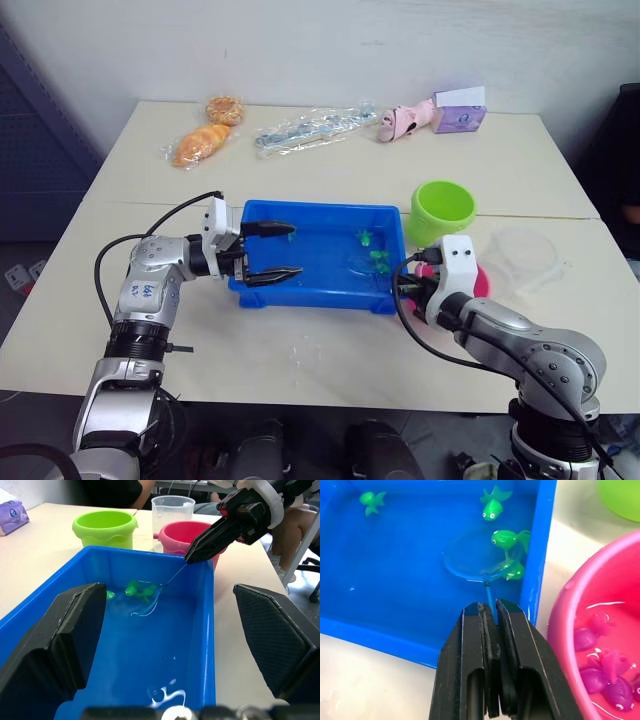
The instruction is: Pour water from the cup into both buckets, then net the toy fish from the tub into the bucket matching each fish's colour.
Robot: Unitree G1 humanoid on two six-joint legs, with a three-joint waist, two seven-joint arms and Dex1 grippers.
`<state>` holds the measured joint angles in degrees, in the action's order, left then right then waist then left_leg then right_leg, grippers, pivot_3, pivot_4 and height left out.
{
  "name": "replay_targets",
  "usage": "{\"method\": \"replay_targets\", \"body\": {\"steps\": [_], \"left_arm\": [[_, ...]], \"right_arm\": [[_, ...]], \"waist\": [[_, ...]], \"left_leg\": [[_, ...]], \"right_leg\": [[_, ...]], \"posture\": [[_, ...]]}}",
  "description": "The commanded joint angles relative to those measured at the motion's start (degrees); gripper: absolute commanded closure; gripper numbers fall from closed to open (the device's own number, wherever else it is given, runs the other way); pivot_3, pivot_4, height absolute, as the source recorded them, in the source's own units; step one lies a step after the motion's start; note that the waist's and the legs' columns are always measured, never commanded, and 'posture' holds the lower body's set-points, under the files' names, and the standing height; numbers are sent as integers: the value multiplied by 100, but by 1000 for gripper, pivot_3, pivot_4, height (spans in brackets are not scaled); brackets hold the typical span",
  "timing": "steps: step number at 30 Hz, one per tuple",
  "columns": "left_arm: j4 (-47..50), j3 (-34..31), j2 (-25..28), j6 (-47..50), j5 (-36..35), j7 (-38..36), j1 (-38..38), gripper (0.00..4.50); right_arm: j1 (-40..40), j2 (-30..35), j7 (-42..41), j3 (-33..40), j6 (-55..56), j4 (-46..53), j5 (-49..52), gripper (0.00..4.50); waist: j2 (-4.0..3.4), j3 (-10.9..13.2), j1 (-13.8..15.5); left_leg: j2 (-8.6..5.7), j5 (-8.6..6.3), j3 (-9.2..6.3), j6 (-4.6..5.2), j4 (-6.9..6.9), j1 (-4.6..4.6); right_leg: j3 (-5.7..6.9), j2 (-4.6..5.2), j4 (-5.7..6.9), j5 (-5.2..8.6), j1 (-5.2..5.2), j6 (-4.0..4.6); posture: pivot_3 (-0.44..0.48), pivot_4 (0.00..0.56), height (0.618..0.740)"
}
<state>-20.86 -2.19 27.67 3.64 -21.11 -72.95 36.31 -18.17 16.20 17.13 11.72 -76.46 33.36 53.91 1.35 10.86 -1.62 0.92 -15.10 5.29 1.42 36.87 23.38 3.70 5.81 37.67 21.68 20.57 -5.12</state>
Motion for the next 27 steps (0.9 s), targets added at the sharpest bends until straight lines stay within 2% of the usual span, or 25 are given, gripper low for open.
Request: {"method": "replay_targets", "body": {"steps": [1, 9, 16, 27], "left_arm": [[137, -53, 13, -75, -77, 28, -7, 135], [228, -55, 22, -50, -96, 68, -71, 135], [237, -49, 28, -45, -98, 73, -72, 135], [229, -40, 20, -37, -96, 77, -44, 135]], "right_arm": [[-144, 10, 32, 83, -102, 272, -68, 4500], [-59, 255, -232, -165, -209, 498, -343, 4500], [-39, -87, -204, 129, -548, 537, -278, 4500], [-441, -404, -28, 82, -909, 366, -1102, 4500]], "waist": [[0, 0, -1], [0, 0, 1], [0, 0, 1], [0, 0, 1]], "left_leg": [[0, 0, 0, 0, 0, 0], [0, 0, -1, 0, -6, 3], [0, 0, 0, -1, -12, 2], [-2, 2, 0, -3, -32, 1]], "right_leg": [[0, 0, 0, 0, 0, 0], [1, 1, -6, 0, 2, 0], [0, 0, -7, 0, 3, 0], [1, 1, -14, 0, 5, 0]], "posture": [[0, 150, 740], [0, 150, 740], [0, 150, 740], [0, 150, 740]]}}
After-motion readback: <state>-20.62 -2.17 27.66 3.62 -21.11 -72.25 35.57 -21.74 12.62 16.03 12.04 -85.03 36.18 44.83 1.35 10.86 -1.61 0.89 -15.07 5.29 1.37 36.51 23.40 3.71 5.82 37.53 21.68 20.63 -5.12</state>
